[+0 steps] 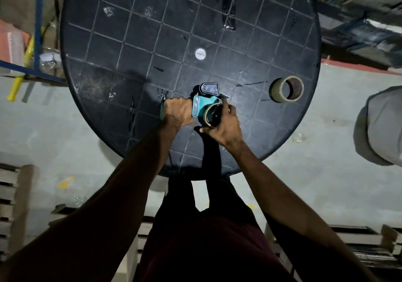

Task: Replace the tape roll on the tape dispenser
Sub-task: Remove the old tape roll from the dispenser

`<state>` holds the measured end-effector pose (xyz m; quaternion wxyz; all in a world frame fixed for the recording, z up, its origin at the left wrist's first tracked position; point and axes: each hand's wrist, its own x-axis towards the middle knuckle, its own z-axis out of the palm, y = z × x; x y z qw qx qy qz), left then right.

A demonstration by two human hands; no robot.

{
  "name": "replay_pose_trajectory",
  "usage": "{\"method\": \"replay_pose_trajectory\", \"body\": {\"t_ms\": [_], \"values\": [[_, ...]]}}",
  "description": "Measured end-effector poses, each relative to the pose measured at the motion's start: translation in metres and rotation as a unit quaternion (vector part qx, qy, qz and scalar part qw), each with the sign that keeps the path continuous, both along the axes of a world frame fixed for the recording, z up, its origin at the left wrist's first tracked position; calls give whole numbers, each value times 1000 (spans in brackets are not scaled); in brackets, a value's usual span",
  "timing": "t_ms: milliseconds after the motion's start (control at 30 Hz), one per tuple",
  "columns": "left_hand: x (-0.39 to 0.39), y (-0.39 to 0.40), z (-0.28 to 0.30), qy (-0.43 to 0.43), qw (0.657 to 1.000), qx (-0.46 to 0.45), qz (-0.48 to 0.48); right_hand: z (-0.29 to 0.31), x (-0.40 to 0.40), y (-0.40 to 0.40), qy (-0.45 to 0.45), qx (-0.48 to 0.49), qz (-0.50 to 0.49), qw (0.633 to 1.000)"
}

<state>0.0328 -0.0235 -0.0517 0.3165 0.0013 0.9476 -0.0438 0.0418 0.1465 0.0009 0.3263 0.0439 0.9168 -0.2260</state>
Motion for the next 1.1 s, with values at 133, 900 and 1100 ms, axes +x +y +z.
{"method": "replay_pose_trajectory", "body": {"t_ms": [133, 900, 1100], "values": [[0, 2, 1, -4, 1000, -12, 2, 1, -13, -7, -10, 31, 108, 994], [2, 5, 10, 2, 1000, 1, 28, 9, -22, -20, 39, 65, 131, 988], [0, 6, 7, -4, 1000, 1, 19, 11, -22, -20, 33, 66, 126, 989]]}}
